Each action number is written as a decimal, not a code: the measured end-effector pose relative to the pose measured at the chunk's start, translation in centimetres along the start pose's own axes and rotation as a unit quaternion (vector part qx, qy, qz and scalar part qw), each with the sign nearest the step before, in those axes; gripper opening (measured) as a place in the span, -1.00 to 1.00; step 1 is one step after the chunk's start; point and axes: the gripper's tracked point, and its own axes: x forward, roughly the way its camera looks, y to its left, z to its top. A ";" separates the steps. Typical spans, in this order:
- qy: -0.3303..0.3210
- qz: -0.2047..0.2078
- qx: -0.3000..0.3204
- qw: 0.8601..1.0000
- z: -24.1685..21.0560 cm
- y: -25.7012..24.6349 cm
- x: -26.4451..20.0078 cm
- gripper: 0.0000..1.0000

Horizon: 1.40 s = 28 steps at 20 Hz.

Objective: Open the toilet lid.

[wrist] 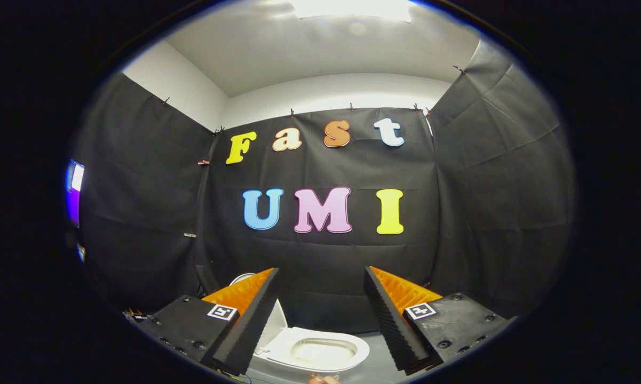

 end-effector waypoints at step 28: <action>0.021 0.010 0.015 1.000 -1.1 0.3 -0.2 0.96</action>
